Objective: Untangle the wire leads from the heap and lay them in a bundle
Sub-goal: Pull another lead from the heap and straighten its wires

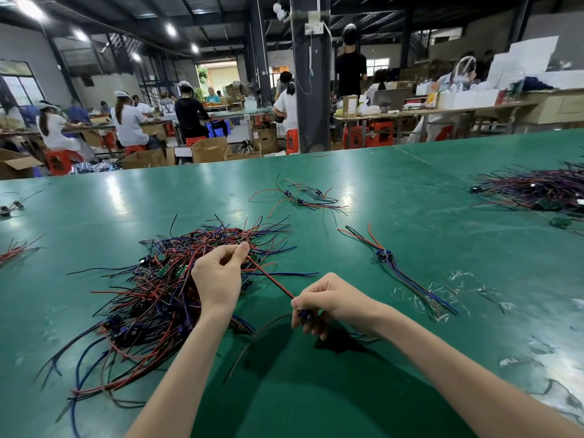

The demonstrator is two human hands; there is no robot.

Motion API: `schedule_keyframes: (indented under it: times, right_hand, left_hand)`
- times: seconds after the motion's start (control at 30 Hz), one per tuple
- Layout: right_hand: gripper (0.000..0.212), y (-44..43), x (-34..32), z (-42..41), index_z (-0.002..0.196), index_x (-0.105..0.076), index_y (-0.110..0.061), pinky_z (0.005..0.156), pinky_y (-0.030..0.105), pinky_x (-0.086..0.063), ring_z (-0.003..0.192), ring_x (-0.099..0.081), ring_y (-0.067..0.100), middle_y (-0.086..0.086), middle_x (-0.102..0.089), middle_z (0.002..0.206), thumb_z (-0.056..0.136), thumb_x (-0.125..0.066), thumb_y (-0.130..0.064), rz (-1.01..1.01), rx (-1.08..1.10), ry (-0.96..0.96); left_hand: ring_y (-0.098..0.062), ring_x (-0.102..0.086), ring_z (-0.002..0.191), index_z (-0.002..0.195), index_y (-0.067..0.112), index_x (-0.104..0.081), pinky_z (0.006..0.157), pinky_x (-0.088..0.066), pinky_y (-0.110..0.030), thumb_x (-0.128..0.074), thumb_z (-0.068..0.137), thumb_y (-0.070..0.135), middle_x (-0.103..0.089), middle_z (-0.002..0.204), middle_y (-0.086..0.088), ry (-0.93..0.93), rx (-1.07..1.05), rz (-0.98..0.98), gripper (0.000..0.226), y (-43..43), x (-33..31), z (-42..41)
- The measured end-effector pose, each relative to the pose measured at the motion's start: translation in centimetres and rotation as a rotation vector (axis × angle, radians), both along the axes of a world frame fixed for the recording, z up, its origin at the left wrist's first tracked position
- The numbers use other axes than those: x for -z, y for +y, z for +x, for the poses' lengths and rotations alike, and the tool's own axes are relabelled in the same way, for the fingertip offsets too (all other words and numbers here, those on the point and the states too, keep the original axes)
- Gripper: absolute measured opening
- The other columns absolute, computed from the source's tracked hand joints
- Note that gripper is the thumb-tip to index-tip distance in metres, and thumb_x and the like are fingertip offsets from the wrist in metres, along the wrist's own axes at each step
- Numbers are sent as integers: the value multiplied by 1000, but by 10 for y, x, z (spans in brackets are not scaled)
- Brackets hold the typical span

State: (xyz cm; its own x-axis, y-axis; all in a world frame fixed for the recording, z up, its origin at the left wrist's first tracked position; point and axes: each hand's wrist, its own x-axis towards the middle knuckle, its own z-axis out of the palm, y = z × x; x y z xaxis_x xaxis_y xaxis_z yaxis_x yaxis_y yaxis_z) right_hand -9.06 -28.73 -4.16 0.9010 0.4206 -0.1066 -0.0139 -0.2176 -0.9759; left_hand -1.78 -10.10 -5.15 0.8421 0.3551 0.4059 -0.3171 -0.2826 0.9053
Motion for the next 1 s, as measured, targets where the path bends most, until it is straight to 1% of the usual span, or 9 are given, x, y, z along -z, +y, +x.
schedule_keyframes:
  times: [0.07, 0.17, 0.27, 0.33, 0.47, 0.53, 0.7, 0.9, 1.0]
  right_hand:
    - [31, -1, 1, 1, 64, -73, -12, 44, 21, -45, 47, -54, 13, 5, -65, 60, 90, -56, -15, -6, 9, 6]
    - [31, -3, 2, 1, 65, -73, -12, 45, 21, -45, 46, -53, 13, 5, -64, 58, 90, -56, -17, -8, 8, 18]
    - [29, -2, 2, 1, 68, -73, -10, 45, 21, -46, 46, -53, 14, 5, -64, 58, 90, -56, -16, -11, 13, 32]
    - [28, -1, 3, 0, 69, -73, -9, 44, 21, -46, 46, -53, 14, 5, -63, 58, 90, -56, -16, -16, 23, 47]
    - [28, 1, 5, 1, 70, -72, -7, 44, 20, -46, 46, -54, 12, 5, -63, 58, 90, -55, -14, 19, 49, 68]
    - [28, 1, 5, 2, 69, -72, -7, 45, 21, -46, 47, -53, 12, 6, -63, 59, 91, -55, -14, 48, 68, 61]
    - [28, 2, 6, 4, 74, -71, -4, 46, 22, -46, 50, -53, 14, 10, -62, 61, 93, -55, -17, 143, 148, 53]
    - [25, 3, 4, 9, 78, -72, -5, 50, 22, -50, 56, -58, 12, 8, -66, 68, 94, -54, -13, 281, 306, -33]
    - [23, 0, 2, 14, 80, -73, -5, 62, 24, -51, 66, -63, 17, 8, -70, 74, 92, -56, -14, 412, 420, -30]
  left_hand:
    - [-12, -58, 63, 69, 24, -71, 72, -49, -32, -73, 82, 27, -68, 64, 6, 32, 37, -66, 14, 1, -1, 1]
    - [1, -48, 51, 65, 25, -70, 63, -43, -22, -74, 81, 27, -63, 56, 14, 46, 88, -164, 17, 0, -3, 1]
    - [-2, -41, 48, 64, 24, -71, 54, -39, -18, -73, 81, 30, -59, 53, 14, 65, 125, -241, 18, -3, -4, -1]
    - [-4, -41, 50, 66, 24, -71, 58, -41, -21, -71, 83, 28, -58, 54, 14, 93, 163, -311, 17, -5, -5, -2]
    - [-1, -50, 56, 82, 16, -70, 59, -47, -19, -66, 83, 27, -67, 66, 10, 156, 331, -492, 11, -11, -10, -6]
    - [0, -54, 57, 90, 12, -68, 57, -50, -15, -66, 77, 31, -72, 74, 8, 191, 405, -545, 22, -13, -11, -7]
    - [-6, -57, 71, 93, 11, -65, 62, -51, -17, -56, 91, 24, -72, 94, 0, 275, 537, -488, 16, -20, -10, -14]
    - [-15, -59, 77, 104, 2, -62, 71, -53, -23, -51, 95, 13, -68, 95, -8, 393, 654, -401, 18, -39, -3, -29]
    - [-14, -60, 76, 110, 1, -63, 67, -52, -21, -49, 97, 16, -69, 96, -7, 461, 745, -311, 24, -48, -1, -39]
